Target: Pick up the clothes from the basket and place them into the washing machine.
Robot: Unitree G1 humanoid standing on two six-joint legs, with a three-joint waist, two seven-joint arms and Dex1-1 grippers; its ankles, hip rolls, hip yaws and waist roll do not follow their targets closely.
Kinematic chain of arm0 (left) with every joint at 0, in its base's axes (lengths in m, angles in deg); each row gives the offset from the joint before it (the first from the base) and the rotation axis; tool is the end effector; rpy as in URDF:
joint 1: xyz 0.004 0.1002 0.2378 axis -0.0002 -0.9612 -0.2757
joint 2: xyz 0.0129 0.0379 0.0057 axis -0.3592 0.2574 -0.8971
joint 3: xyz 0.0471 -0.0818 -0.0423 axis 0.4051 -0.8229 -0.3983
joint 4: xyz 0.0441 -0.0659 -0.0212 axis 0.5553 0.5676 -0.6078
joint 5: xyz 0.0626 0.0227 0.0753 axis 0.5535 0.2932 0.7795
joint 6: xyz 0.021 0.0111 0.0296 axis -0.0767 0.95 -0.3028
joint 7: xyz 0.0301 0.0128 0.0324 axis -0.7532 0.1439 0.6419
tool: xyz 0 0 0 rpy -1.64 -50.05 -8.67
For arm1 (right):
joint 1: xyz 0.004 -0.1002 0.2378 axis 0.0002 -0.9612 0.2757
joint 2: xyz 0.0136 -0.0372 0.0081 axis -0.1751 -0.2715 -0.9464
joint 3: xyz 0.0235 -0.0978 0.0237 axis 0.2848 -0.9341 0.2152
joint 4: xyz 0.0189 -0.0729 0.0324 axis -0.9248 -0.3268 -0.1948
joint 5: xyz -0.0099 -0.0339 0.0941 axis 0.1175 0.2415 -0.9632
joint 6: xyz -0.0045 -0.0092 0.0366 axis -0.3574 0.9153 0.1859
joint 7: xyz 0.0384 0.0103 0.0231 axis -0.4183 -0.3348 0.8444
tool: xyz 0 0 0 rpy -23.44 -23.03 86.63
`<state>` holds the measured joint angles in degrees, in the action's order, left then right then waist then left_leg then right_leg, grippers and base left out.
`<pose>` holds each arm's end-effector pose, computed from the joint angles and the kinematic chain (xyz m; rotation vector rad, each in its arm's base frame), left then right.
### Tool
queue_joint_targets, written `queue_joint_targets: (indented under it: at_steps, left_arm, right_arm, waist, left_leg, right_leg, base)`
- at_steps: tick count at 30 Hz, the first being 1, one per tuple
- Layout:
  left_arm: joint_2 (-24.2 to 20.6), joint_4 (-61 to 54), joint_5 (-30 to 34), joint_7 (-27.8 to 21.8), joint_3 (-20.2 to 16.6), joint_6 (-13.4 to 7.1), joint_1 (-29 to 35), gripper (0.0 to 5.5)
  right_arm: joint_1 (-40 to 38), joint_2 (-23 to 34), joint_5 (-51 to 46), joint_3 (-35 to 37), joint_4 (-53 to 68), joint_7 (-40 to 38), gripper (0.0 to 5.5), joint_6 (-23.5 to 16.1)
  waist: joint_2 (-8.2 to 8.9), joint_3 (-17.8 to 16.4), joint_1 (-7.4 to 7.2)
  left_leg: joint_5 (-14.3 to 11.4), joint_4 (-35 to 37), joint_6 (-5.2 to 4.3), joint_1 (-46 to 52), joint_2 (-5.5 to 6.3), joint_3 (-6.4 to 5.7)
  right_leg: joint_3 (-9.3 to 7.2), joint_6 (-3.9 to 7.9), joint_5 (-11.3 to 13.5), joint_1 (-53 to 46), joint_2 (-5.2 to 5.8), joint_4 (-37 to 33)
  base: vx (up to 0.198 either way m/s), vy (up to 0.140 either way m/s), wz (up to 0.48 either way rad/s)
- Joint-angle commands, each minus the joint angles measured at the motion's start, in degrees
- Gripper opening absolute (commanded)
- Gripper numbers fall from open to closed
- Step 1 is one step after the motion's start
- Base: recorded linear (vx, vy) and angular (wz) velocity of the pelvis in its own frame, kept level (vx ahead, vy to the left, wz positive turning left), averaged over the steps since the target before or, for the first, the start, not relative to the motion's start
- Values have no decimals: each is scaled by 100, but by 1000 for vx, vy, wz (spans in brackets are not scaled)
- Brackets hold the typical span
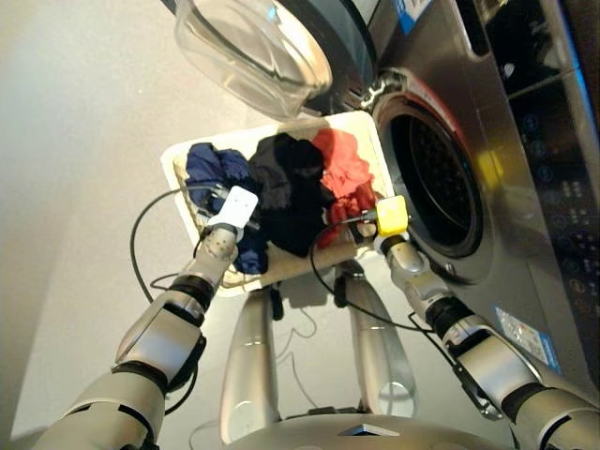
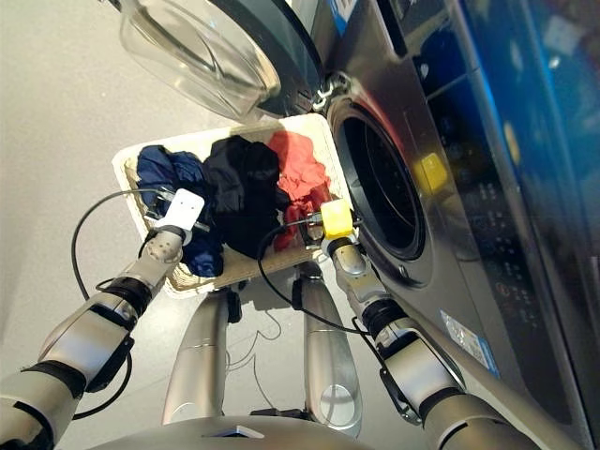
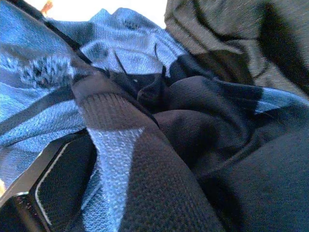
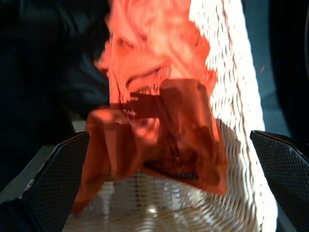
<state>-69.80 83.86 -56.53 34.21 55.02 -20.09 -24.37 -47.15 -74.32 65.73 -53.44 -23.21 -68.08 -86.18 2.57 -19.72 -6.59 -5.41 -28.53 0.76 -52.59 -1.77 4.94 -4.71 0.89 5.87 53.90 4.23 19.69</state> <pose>0.3212 0.1942 0.0578 0.5331 0.1242 0.0546 0.2898 -0.1364 0.0335 -0.1205 0.0767 0.2162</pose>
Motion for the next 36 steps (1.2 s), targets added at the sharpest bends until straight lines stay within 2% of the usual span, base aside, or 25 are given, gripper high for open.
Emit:
queue_joint_targets:
  at_steps: [1, 6, 8, 14, 15, 17, 18, 26, 31, 33, 35, 36]
  left_arm:
    - [-232, 217, -441, 253, -437, -109, -5, 550]
    - [-235, 432, -647, 350, -625, -19, 150, 550]
    - [-204, 647, -689, 342, -678, 115, 199, 550]
    - [-154, 809, -720, 305, -762, 201, 253, 550]
    - [-144, 815, -711, 288, -753, 201, 246, 328]
    - [-124, 811, -706, 248, -777, 189, 180, 17]
    - [-111, 774, -704, 250, -778, 171, 152, 0]
    - [96, 533, -681, 130, -689, 21, -220, 0]
    - [337, -119, -1067, -135, -630, -265, -695, 0]
    - [450, -794, -1441, -274, -589, -426, -994, 0]
    - [494, -997, -1598, -353, -580, -469, -1131, 0]
    - [551, -2066, -2003, -536, -506, -649, -1539, 0]
  right_arm:
    - [-43, -84, -260, -172, 500, -80, 550, -384]
    - [-17, -122, -305, -161, 422, -138, 550, -405]
    - [25, -152, -300, -154, 339, -150, 550, -394]
    - [15, -182, -327, -119, 334, -126, 550, -381]
    - [4, -180, -322, -120, 328, -117, 550, -382]
    - [-40, -159, -325, -105, 347, -91, 550, -384]
    - [-57, -143, -320, -96, 362, -80, 550, -382]
    - [-266, -99, -278, -30, 333, 23, 550, -366]
    - [-482, -24, -308, 16, 385, 151, 550, -317]
    - [-577, 35, -226, 20, 431, 167, 550, -293]
    - [-627, 57, -207, 15, 501, 187, 550, -278]
    - [-744, 186, 110, -53, 716, 201, 550, -256]
  waist:
    - [0, 151, -67]
    - [32, 148, -102]
    - [46, 156, -108]
    - [52, 224, -114]
    - [48, 238, -114]
    - [33, 274, -115]
    - [24, 297, -110]
    - [-68, 467, -44]
    - [-171, 541, 47]
    - [-235, 544, 108]
    - [-249, 545, 124]
    - [-310, 544, 192]
  left_leg:
    - [-22, -103, -68, -335, 83, -304]
    - [-43, -169, -59, -581, 72, -328]
    - [-53, -212, -60, -670, 58, -332]
    - [-52, -212, -47, -796, 32, -349]
    - [-49, -216, -45, -810, 34, -354]
    - [-43, -195, -45, -796, 33, -357]
    - [-37, -176, -45, -780, 35, -362]
    - [38, 132, -66, -363, 58, -325]
    - [97, 517, -100, 304, 110, -285]
    - [132, 654, -110, 554, 135, -289]
    - [139, 692, -106, 646, 159, -294]
    - [182, 844, -111, 916, 199, -296]
  right_leg:
    - [-7, 416, -541, 55, -20, 514]
    - [-20, 420, -540, 297, -24, 582]
    - [-32, 418, -543, 375, -32, 593]
    - [-23, 414, -516, 496, -46, 568]
    - [-25, 414, -508, 500, -47, 565]
    - [-31, 415, -502, 511, -56, 564]
    - [-27, 411, -496, 510, -54, 553]
    - [-19, 409, -451, 202, -40, 384]
    - [3, 404, -415, -384, -29, 99]
    - [-8, 408, -395, -635, -14, -21]
    - [-9, 404, -392, -727, -15, -59]
    - [-21, 408, -391, -969, 1, -150]
  base:
    - [0, 0, 0]
    - [0, 0, 0]
    - [0, 0, 0]
    - [0, 0, 0]
    - [0, 0, 0]
    - [0, 0, 0]
    - [0, 0, 0]
    - [0, 0, 0]
    - [7, -12, -75]
    - [0, 0, 0]
    - [14, -26, 38]
    - [32, -56, 58]
